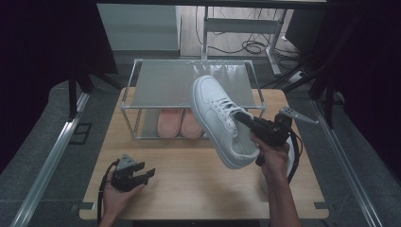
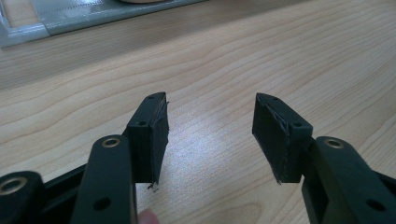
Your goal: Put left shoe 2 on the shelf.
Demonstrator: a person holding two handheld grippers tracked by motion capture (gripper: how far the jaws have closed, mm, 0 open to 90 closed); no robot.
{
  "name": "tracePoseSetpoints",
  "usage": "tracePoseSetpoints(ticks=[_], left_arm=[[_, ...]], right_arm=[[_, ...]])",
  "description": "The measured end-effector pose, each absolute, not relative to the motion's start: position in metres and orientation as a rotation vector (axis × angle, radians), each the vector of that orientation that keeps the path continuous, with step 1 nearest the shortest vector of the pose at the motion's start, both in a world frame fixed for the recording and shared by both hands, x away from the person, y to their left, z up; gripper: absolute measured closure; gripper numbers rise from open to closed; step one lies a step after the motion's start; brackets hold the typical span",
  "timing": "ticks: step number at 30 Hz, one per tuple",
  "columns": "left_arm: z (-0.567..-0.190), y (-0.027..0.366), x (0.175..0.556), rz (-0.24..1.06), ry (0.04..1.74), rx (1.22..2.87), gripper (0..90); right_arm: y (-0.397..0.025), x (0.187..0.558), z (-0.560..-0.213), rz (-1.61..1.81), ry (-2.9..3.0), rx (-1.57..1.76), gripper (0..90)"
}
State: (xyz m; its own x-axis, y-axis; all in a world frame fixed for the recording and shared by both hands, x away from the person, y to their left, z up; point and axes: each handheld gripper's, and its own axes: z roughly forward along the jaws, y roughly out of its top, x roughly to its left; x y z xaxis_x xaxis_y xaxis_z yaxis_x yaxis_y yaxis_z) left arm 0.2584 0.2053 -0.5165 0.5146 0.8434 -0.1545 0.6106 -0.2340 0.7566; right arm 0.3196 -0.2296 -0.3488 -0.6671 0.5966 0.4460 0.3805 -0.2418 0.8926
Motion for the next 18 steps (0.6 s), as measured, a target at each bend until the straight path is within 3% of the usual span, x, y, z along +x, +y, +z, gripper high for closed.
tracePoseSetpoints(ticks=[18], left_arm=[[-0.515, 0.208, 0.258, 0.369, 1.189, 1.941, 46.4]], right_arm=[[-0.207, 0.360, -0.325, 2.013, 1.790, 1.252, 81.6]])
